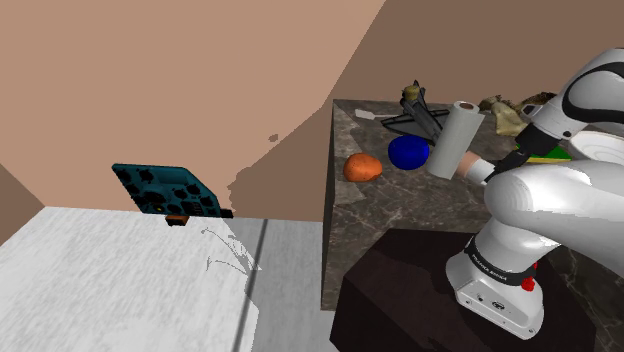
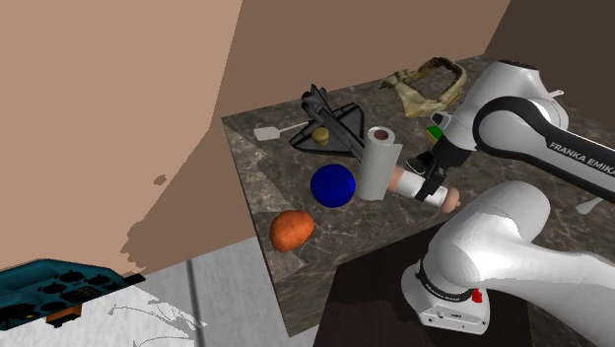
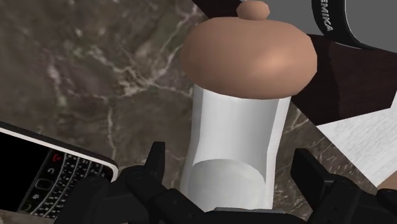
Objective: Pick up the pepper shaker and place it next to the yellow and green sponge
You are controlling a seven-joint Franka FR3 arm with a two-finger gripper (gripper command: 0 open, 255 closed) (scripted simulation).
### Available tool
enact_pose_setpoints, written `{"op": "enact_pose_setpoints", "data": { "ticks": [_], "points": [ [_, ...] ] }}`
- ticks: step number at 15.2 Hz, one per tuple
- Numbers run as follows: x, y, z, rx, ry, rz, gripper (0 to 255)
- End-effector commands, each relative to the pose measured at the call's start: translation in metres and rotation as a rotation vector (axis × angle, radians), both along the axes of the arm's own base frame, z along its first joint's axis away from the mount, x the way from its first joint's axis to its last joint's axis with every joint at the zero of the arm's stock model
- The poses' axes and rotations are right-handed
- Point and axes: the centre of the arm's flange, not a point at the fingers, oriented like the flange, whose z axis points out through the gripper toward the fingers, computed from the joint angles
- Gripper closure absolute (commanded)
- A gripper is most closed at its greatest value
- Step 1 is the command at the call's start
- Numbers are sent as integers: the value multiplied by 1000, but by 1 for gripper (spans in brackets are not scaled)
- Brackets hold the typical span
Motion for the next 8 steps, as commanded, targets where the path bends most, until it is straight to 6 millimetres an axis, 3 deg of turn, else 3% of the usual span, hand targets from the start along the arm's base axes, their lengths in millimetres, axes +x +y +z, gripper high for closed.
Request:
{"op": "enact_pose_setpoints", "data": {
  "ticks": [1,4,5,8],
  "points": [
    [0,0,-1,0,0,0,0],
    [0,0,-1,0,0,0,0],
    [0,0,-1,0,0,0,255],
    [0,0,-1,0,0,0,255]
  ]
}}
